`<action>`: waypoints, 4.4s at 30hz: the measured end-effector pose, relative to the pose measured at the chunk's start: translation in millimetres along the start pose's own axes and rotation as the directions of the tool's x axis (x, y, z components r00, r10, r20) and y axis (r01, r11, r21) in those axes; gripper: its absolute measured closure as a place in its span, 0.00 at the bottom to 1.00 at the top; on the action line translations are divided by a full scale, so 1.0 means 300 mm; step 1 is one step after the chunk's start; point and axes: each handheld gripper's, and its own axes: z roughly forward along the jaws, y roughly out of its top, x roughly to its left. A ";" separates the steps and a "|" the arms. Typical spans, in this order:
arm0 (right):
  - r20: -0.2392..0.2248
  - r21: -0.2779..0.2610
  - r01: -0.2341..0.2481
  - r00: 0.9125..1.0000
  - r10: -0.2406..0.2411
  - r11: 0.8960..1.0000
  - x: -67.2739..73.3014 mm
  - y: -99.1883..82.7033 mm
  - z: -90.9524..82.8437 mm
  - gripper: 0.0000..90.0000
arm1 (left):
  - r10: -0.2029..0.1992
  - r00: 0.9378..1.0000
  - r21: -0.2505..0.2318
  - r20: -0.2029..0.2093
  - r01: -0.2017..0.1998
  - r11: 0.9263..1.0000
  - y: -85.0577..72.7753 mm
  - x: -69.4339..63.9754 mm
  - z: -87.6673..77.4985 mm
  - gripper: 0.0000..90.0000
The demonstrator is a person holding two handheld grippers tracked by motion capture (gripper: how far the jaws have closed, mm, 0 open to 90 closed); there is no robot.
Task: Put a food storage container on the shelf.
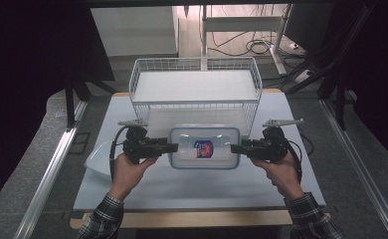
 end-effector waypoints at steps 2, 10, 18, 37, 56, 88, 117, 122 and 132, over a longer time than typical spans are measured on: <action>0.000 -0.004 0.005 1.000 -0.005 1.000 0.002 0.012 -0.002 0.59 | 0.002 1.000 -0.001 -0.001 -0.002 1.000 0.012 -0.002 -0.006 0.57; 0.004 -0.032 0.037 0.999 -0.036 0.999 0.030 0.126 -0.015 0.59 | 0.019 1.000 -0.027 -0.016 -0.019 0.999 0.117 -0.008 -0.064 0.57; 0.009 -0.069 0.074 0.997 -0.074 0.995 0.061 0.273 -0.030 0.59 | 0.051 0.998 -0.058 -0.033 -0.053 0.997 0.253 -0.008 -0.133 0.57; 0.028 -0.105 0.080 0.997 -0.077 0.991 -0.022 0.529 0.030 0.58 | 0.027 0.999 -0.103 -0.045 -0.032 0.994 0.477 0.124 -0.134 0.56; 0.021 -0.108 0.012 1.000 -0.010 0.994 -0.135 0.581 0.120 0.56 | -0.064 0.994 -0.122 -0.093 0.053 0.991 0.519 0.206 -0.074 0.54; 0.177 -0.139 -0.011 0.984 0.036 0.990 -0.137 0.582 0.152 0.52 | -0.102 0.985 -0.154 -0.138 0.081 0.985 0.465 0.215 -0.018 0.53; 0.228 -0.206 0.178 0.965 -0.130 0.962 -0.073 0.489 0.084 0.85 | 0.166 0.962 -0.141 -0.216 -0.199 0.970 0.361 0.068 -0.046 0.96; 0.239 -0.214 0.222 0.956 -0.170 0.951 -0.053 0.447 0.093 0.92 | 0.168 0.950 -0.087 -0.264 -0.197 0.976 0.355 0.086 0.005 0.96; 0.208 -0.153 0.218 0.961 -0.184 0.964 -0.075 0.416 0.149 0.93 | 0.127 0.949 -0.093 -0.290 -0.160 0.983 0.384 0.126 0.036 0.95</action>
